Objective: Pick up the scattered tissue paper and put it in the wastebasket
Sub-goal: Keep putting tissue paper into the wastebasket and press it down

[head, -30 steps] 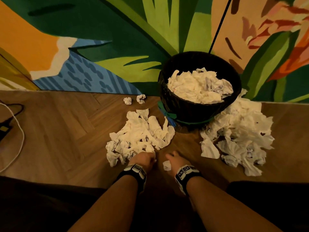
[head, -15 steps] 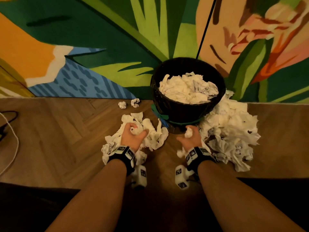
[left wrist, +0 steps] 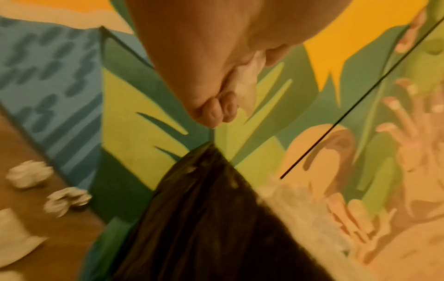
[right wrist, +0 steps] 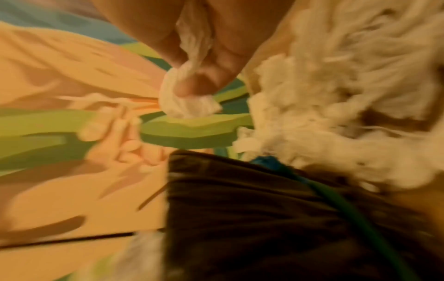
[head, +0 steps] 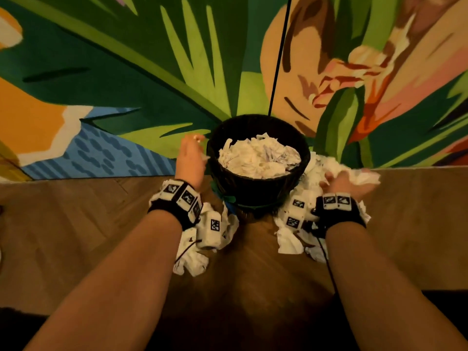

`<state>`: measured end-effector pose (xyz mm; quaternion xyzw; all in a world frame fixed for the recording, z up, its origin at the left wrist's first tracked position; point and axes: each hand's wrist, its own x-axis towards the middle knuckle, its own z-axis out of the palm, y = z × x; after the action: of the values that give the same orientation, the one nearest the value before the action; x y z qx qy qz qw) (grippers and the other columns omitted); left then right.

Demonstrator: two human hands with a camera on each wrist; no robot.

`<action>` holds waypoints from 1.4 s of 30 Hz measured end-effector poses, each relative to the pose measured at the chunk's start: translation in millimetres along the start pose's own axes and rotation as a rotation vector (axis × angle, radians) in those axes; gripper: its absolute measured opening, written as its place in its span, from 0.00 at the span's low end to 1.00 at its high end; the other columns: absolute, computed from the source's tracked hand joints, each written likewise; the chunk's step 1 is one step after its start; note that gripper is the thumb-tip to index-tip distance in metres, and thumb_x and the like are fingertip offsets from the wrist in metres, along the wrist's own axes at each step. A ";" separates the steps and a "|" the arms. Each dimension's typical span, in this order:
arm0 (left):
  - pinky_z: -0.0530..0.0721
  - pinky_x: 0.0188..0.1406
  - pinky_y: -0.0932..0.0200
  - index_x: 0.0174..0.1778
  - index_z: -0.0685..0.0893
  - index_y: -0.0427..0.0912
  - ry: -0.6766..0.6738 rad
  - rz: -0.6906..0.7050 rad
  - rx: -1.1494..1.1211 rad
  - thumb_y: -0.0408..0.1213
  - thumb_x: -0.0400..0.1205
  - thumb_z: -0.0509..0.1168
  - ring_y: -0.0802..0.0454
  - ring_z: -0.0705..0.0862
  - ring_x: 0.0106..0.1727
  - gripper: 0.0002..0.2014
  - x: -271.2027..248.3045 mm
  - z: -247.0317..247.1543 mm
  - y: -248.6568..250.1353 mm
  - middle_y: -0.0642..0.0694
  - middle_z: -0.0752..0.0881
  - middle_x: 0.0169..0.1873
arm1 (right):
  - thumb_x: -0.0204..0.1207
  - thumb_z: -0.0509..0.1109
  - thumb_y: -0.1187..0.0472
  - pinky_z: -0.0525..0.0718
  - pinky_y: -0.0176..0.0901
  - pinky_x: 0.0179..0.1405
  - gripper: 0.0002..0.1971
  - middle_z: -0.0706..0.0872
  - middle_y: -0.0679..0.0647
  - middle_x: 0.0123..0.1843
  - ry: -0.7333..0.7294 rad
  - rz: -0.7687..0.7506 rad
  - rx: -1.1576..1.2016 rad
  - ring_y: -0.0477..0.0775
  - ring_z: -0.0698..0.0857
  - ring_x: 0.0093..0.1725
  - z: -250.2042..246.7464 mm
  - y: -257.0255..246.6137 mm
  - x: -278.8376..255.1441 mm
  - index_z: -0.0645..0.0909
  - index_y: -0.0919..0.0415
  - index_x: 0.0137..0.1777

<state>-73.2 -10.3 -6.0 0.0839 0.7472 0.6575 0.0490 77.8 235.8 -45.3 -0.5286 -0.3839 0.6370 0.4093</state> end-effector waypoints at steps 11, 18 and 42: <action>0.84 0.42 0.48 0.70 0.70 0.46 -0.298 0.303 0.580 0.27 0.83 0.63 0.44 0.84 0.45 0.20 55.5 67.4 71.4 0.41 0.84 0.51 | 0.81 0.58 0.72 0.87 0.43 0.26 0.23 0.82 0.53 0.60 -0.700 -0.592 -0.625 0.53 0.89 0.34 107.1 -84.3 -31.4 0.77 0.42 0.64; 0.76 0.68 0.53 0.83 0.61 0.49 -0.358 0.247 0.742 0.42 0.78 0.75 0.41 0.78 0.72 0.40 72.7 72.3 56.6 0.40 0.75 0.75 | 0.72 0.66 0.64 0.90 0.51 0.47 0.35 0.81 0.53 0.66 -0.819 -0.743 -1.033 0.58 0.89 0.50 109.5 -74.1 -18.2 0.69 0.37 0.78; 0.81 0.58 0.52 0.65 0.83 0.43 -0.085 -0.093 0.701 0.36 0.83 0.63 0.41 0.85 0.60 0.14 40.9 -72.0 -122.5 0.41 0.87 0.60 | 0.79 0.67 0.59 0.79 0.35 0.29 0.08 0.90 0.53 0.48 -0.722 -0.701 -1.458 0.51 0.82 0.34 109.5 -35.5 -14.4 0.89 0.50 0.49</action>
<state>-134.0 -87.5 -116.4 0.0886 0.9277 0.3543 0.0780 -24.8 229.3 8.7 -0.2765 -0.9400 0.1999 -0.0041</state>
